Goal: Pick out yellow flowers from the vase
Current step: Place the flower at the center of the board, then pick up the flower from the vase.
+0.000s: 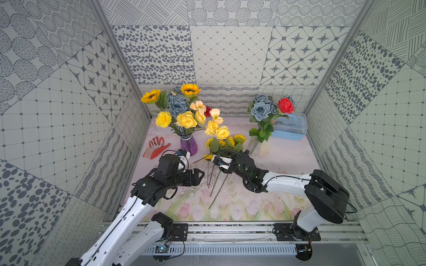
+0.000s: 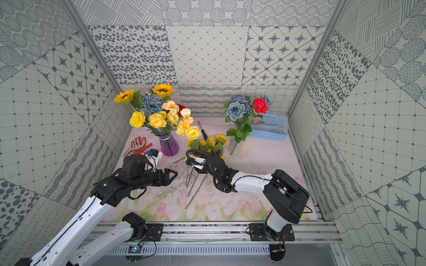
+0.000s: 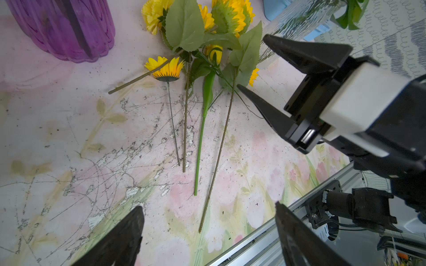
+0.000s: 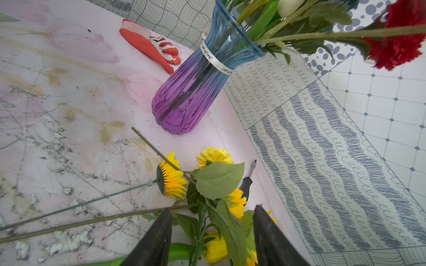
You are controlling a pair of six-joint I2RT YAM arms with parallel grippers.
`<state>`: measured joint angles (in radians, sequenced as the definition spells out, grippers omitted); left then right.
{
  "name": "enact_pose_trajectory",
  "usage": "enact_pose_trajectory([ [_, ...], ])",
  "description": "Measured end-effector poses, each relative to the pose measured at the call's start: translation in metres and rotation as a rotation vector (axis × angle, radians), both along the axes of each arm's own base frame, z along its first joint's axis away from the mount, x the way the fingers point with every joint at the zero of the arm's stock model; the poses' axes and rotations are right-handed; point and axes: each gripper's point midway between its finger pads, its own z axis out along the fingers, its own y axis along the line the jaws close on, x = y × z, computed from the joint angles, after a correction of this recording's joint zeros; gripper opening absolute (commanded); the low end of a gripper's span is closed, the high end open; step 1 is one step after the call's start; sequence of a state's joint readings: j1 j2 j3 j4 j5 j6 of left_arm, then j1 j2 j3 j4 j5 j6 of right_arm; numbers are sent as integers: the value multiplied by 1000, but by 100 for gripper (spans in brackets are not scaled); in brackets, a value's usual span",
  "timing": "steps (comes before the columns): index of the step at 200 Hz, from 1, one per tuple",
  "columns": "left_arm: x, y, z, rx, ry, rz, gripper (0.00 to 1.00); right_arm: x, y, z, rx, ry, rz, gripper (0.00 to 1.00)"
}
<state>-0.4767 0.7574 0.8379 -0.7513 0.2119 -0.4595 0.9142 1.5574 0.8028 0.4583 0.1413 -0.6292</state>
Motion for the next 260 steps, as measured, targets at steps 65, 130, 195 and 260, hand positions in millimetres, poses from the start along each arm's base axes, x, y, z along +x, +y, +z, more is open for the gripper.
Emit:
enact_pose_trajectory([
  [65,33,29,50,154,-215,108,92,-8,-56,143,514,352,-32,77],
  [130,82,27,80,262,-496,112,98,-55,-95,132,777,638,34,78],
  [195,132,16,110,375,-739,105,78,-67,-101,115,884,761,72,78],
  [260,160,11,154,418,-921,131,65,-72,-103,128,933,748,118,78],
])
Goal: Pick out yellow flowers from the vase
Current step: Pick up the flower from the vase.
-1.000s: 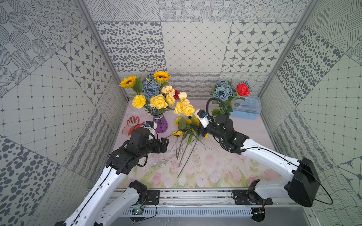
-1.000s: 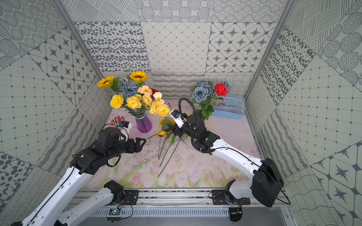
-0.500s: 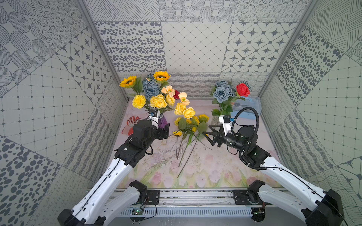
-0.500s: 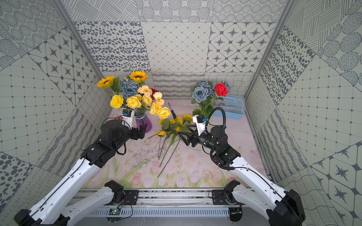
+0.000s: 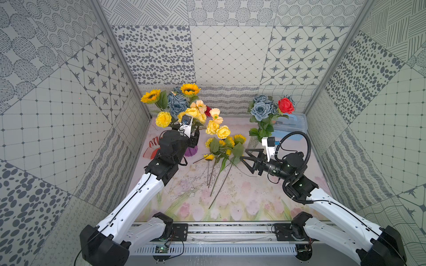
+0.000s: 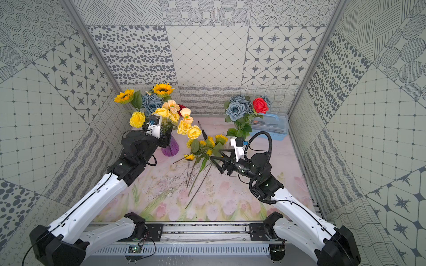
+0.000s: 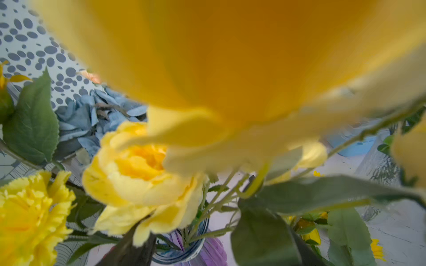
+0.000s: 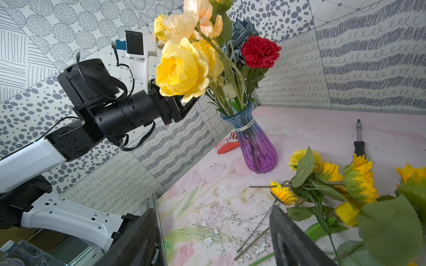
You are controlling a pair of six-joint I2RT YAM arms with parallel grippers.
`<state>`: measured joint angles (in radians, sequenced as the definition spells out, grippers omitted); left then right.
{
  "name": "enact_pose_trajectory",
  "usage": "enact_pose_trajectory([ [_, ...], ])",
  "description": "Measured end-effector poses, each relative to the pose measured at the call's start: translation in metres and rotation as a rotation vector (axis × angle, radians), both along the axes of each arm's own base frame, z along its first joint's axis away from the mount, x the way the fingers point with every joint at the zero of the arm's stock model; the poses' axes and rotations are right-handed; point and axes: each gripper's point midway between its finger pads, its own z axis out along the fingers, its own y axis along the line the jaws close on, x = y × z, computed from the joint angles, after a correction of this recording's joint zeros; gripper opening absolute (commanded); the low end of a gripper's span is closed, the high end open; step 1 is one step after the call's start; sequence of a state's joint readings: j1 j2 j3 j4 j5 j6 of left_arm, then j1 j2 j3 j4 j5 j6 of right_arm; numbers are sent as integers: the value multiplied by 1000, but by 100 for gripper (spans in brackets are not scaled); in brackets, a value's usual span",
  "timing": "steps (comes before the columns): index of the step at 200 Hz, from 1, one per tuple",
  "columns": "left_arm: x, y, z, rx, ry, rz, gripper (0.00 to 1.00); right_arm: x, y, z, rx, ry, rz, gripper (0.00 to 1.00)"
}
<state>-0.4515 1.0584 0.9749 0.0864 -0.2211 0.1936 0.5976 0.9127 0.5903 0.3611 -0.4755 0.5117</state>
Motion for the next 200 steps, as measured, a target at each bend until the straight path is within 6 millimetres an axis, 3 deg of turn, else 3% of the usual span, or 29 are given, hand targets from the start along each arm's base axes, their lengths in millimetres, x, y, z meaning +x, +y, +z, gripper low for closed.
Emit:
enact_pose_trajectory([
  [18,5,-2,6,11,-25,-5,59,-1,1,1,5,0,7,78],
  [56,10,-8,11,9,-47,-45,35,-1,0,2,8,-3,7,78],
  [79,8,-14,16,-8,-55,-84,5,-1,0,2,8,-3,7,78],
  [86,7,-16,18,-12,-57,-95,1,-1,0,2,8,-3,7,78],
  [142,-8,-20,33,-27,-78,-152,0,0,1,0,8,1,11,78],
  [200,-28,-18,65,-41,-113,-191,0,1,6,-6,-15,9,32,78],
])
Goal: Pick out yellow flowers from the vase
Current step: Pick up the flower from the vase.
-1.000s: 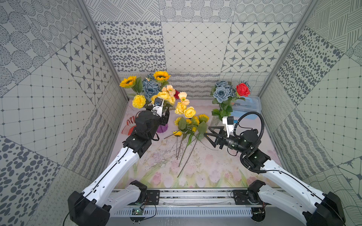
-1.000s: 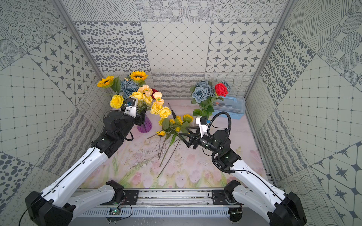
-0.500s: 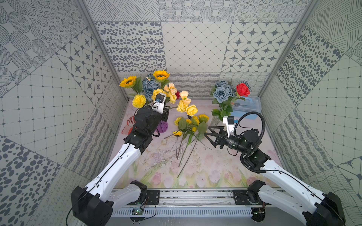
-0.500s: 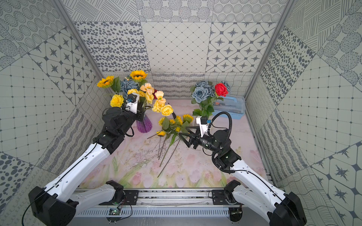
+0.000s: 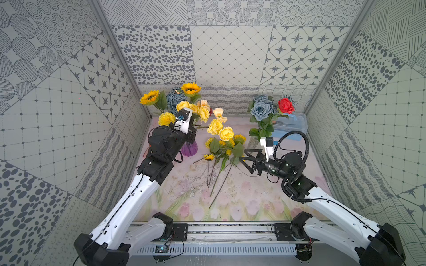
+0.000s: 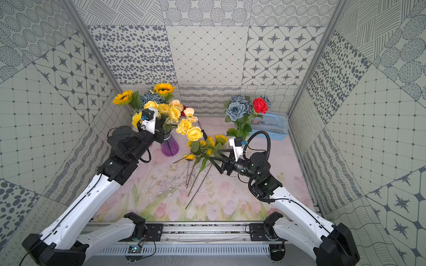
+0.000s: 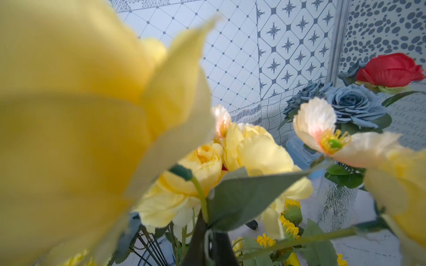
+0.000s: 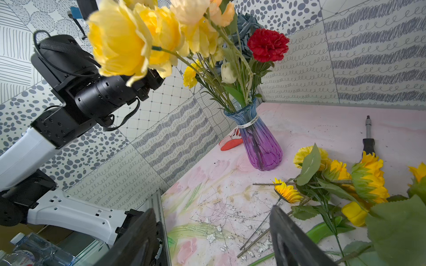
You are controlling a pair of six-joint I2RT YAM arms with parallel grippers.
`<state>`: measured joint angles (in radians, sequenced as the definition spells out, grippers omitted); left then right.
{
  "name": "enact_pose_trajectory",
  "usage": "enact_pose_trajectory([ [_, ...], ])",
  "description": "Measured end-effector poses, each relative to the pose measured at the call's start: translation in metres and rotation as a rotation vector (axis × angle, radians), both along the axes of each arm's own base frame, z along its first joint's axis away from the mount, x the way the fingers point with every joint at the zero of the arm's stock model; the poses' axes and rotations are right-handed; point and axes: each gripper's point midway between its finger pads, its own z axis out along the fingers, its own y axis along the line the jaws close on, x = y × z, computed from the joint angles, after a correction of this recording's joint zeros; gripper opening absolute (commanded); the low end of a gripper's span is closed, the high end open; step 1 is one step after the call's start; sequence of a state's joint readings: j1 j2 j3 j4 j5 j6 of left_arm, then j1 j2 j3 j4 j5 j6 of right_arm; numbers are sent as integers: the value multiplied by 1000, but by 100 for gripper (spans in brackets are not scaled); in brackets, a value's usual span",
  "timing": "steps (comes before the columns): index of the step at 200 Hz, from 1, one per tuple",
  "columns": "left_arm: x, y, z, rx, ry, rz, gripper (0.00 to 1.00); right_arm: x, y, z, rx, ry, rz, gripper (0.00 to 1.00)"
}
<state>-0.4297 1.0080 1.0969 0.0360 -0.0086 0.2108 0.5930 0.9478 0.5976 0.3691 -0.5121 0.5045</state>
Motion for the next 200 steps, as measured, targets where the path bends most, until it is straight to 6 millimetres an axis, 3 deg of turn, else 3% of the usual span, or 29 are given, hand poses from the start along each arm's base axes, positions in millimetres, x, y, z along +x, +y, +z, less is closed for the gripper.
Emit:
enact_pose_trajectory([
  [32,-14,2,31,-23,-35,-26,0,5,6,4,-22,-12,11,78],
  [70,-34,5,71,-71,-74,-60,0,13,21,25,-31,-68,38,78],
  [118,-57,8,104,-134,-99,-106,0,-2,75,72,-34,-228,136,79],
  [136,-61,9,109,-150,-105,-114,0,-8,96,85,-33,-283,172,79],
  [161,-61,9,108,-152,-102,-113,0,-8,122,89,-41,-330,197,79],
  [200,-49,4,78,-129,-43,-107,0,18,150,62,-100,-329,181,79],
])
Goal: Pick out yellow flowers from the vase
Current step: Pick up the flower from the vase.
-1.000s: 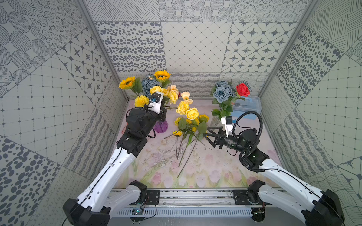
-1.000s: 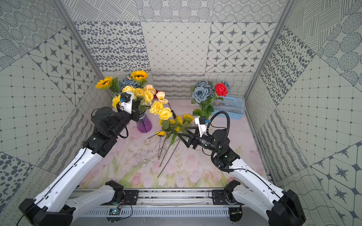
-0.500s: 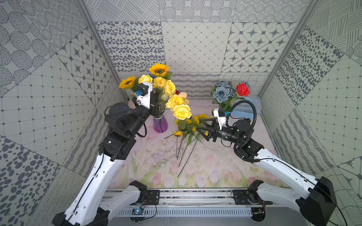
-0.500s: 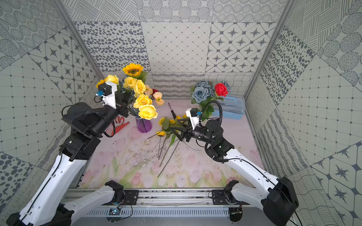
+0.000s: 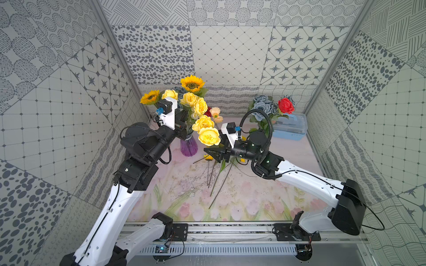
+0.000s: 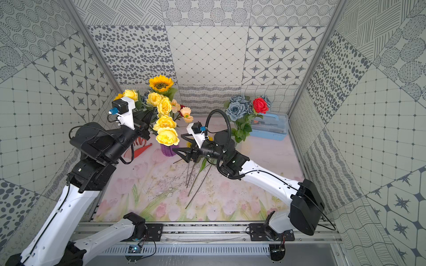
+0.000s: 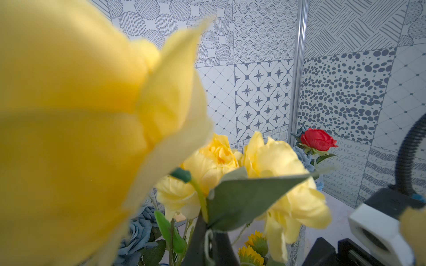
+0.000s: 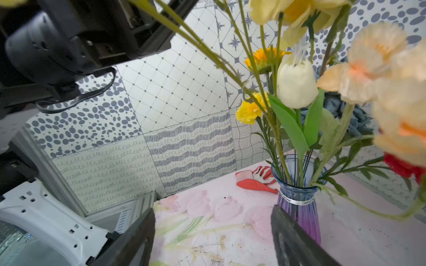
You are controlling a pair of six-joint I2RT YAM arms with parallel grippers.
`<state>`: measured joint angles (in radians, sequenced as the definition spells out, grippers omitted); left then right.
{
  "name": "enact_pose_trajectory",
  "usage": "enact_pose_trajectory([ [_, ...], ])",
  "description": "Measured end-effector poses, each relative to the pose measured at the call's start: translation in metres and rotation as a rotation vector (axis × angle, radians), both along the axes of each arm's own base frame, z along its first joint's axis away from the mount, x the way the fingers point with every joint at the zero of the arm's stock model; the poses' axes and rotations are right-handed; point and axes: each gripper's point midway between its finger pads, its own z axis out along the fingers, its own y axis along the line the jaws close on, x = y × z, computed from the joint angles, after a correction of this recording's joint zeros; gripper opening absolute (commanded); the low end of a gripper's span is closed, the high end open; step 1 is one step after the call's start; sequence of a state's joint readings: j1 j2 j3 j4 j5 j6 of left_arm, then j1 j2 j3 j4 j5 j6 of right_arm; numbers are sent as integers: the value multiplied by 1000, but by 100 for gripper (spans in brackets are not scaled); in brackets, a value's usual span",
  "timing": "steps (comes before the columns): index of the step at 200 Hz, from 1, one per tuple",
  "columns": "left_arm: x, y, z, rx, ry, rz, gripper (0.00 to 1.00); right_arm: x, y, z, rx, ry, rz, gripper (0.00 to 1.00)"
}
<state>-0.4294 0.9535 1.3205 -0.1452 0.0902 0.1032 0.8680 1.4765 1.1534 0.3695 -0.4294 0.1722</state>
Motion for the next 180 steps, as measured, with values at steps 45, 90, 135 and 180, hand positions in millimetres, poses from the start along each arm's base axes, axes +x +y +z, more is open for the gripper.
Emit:
enact_pose_trajectory([
  [45,5,0,-13,11,27,11,0,14,17,1,4,-53,-57,77],
  [90,7,2,-20,14,39,31,0,21,13,50,126,-137,-138,76],
  [135,12,2,-27,1,43,36,0,21,14,92,224,-192,-177,72],
  [180,14,1,-27,-6,43,35,0,21,26,88,217,-203,-180,53],
])
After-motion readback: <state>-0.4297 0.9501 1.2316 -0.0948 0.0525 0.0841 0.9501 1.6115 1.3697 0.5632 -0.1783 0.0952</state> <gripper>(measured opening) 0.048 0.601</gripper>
